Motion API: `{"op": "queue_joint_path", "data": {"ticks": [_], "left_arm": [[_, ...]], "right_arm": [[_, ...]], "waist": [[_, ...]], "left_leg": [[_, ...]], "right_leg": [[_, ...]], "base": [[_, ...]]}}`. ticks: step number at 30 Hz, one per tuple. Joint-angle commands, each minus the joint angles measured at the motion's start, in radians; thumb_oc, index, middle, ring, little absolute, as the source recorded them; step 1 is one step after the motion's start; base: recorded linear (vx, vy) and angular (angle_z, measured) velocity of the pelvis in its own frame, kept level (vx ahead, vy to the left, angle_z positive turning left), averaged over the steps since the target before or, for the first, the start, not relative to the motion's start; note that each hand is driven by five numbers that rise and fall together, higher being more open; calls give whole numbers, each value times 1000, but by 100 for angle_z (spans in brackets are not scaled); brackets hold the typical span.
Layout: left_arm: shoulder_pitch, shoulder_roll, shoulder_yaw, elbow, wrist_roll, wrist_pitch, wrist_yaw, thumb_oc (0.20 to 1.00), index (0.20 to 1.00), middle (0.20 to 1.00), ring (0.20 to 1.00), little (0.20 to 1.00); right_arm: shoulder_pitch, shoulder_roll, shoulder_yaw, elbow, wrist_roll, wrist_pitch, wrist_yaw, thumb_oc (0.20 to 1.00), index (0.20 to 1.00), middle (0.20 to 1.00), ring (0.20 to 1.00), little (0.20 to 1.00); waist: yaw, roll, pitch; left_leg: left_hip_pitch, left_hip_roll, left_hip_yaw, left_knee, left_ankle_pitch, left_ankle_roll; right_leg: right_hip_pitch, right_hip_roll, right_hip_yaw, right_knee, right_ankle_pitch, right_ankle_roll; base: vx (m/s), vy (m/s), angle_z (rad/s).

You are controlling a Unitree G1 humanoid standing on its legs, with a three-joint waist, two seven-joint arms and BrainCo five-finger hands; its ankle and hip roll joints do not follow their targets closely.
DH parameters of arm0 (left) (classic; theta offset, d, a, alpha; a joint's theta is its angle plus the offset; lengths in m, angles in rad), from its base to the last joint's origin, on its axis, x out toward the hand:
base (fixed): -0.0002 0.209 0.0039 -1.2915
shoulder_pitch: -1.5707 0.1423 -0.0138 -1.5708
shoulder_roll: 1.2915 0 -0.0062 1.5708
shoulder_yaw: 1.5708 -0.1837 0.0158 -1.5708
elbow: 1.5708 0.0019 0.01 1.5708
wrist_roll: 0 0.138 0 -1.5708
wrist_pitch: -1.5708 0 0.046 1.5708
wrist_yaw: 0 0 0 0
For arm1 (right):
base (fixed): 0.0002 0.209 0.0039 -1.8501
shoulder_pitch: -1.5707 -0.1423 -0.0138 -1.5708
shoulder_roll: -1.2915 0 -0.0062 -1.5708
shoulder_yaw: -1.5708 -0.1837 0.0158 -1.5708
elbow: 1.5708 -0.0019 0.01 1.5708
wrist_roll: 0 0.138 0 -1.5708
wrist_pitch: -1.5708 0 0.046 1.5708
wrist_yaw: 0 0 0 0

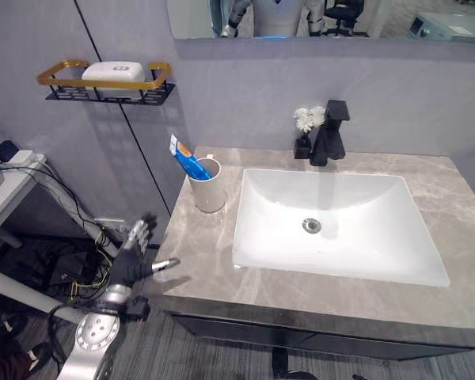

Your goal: Put brush and paste in cup on sink, flatten towel.

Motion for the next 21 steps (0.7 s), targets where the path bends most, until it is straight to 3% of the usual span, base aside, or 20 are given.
{"op": "queue_joint_path", "data": {"ticks": [1,2,3,4,5,6,21], "left_arm": [[-14,14,70,-104,-11,-77,7,1000,1000,1000,1000,1000],[-16,13,74,-111,-20,-76,4,1000,1000,1000,1000,1000],[-17,9,72,-114,-36,-74,-2,875,875,875,875,875],[-21,7,69,-115,-50,-70,-7,514,514,514,514,514],[-25,5,64,-113,-61,-66,-13,322,322,322,322,322],[-25,6,61,-111,-60,-61,-18,200,200,200,200,200],[-2,32,6,-118,-102,-22,-86,200,200,200,200,200]], "right_arm": [[-42,2,39,55,-13,-2,-5,1000,1000,1000,1000,1000],[-41,1,40,57,-14,-2,-3,1000,1000,1000,1000,1000],[-40,1,40,56,-15,-1,-1,1000,1000,1000,1000,1000],[-41,0,40,57,-15,0,0,1000,1000,1000,1000,1000],[-43,-1,39,57,-15,0,2,1000,1000,1000,1000,1000],[-44,-3,38,57,-15,1,3,1000,1000,1000,1000,1000],[-42,-25,29,47,-20,0,8,1000,1000,1000,1000,1000]], "waist": [[-17,-58,-21],[-18,-57,-21],[-18,-57,-21],[-20,-56,-21],[-20,-54,-20],[-22,-54,-20],[-28,-16,-1]], "left_leg": [[9,-39,-6,4,-37,14],[11,-39,-4,4,-38,14],[12,-39,-4,4,-39,14],[13,-38,-3,4,-39,14],[14,-37,-2,4,-39,13],[14,-36,-1,4,-40,13],[-22,-23,12,4,-28,0]], "right_leg": [[-40,-70,18,-1,49,112],[-39,-70,17,-1,48,112],[-38,-69,18,-1,48,111],[-38,-67,19,-1,47,111],[-39,-67,20,-1,47,110],[-39,-67,21,-1,47,110],[-78,-55,31,-1,31,100]], "base": [[0,0,0],[0,0,0],[0,0,0],[0,0,0],[0,0,0],[0,0,0],[-1,0,0]]}}
